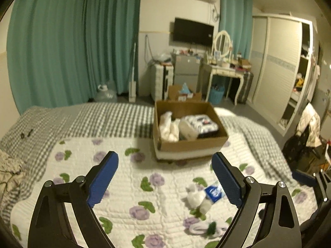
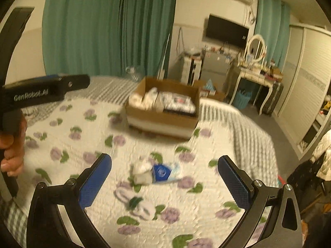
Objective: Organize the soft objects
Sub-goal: 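Move both tools back toward the white socks and blue packet, then grasp the white sock bundle with the right tool, then grasp another white sock with the left tool while the right tool holds its bundle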
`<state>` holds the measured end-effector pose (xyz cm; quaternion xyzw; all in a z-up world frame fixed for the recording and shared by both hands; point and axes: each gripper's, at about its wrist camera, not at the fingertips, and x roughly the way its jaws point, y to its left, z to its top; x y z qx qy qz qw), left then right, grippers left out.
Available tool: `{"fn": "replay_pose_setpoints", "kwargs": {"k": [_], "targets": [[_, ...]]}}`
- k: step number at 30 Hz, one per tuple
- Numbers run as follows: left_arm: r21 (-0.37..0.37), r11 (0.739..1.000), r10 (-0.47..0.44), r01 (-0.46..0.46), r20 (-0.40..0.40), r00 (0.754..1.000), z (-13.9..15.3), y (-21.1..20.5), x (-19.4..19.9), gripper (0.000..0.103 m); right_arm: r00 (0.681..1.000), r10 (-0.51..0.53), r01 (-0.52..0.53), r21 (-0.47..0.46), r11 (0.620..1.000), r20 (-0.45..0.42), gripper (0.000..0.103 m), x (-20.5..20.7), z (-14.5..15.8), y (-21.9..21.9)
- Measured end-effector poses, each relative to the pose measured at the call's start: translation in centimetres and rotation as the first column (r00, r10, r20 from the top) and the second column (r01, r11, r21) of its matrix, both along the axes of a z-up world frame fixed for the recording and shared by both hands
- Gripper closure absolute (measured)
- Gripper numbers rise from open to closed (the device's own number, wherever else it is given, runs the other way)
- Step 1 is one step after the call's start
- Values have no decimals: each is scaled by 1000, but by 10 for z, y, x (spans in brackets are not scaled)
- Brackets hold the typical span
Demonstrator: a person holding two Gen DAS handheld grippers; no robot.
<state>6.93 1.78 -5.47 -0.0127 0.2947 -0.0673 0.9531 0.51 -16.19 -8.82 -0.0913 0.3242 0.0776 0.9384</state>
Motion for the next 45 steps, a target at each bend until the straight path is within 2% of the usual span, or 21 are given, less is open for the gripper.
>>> {"fn": "replay_pose_setpoints", "kwargs": {"k": [2, 5, 10, 14, 19, 23, 24, 25, 28, 33, 38, 42, 44, 45], "targets": [[5, 1000, -1, 1, -27, 1000, -13, 1, 5, 12, 999, 9, -9, -1, 1000, -32, 0, 3, -14, 7], [13, 1000, -9, 10, -73, 997, -30, 4, 14, 20, 996, 28, -28, -2, 1000, -89, 0, 11, -41, 17], [37, 999, -13, 18, -141, 990, -58, 8, 26, 20, 982, 67, -74, -32, 997, -179, 0, 28, -84, 36], [47, 998, -22, 31, -189, 982, -76, 9, 36, 20, 964, 98, -119, -71, 990, -249, 4, 41, -114, 52], [52, 998, -27, 40, -237, 971, -94, 7, 49, 20, 928, 105, -151, -104, 983, -357, 23, 57, -155, 59], [52, 997, -36, 52, -277, 960, -108, 3, 59, 20, 901, 105, -160, -96, 982, -422, 29, 62, -177, 53], [53, 997, -40, 58, -287, 957, -111, 1, 61, 20, 893, 100, -157, -95, 983, -439, 40, 64, -181, 51], [55, 996, -47, 66, -298, 953, -115, -2, 63, 20, 889, 93, -151, -94, 984, -448, 52, 65, -184, 49], [55, 994, -73, 96, -326, 943, -124, -14, 69, 20, 879, 87, -131, -62, 989, -469, 75, 67, -185, 39], [48, 988, -121, 149, -366, 923, -137, -38, 80, 20, 896, 29, -75, -87, 993, -443, 80, 69, -170, 8], [6, 980, -177, 199, -430, 885, -156, -63, 89, 20, 909, -76, 39, -98, 994, -410, 80, 80, -155, -35], [5, 974, -197, 225, -463, 864, -171, -79, 92, 20, 903, -108, 95, -52, 994, -415, 80, 87, -153, -58], [29, 972, -191, 233, -475, 859, -180, -85, 93, 20, 900, -102, 98, -31, 995, -424, 80, 89, -155, -61], [42, 972, -183, 231, -482, 857, -186, -86, 92, 27, 901, -99, 96, -29, 995, -422, 80, 88, -157, -60]]}}
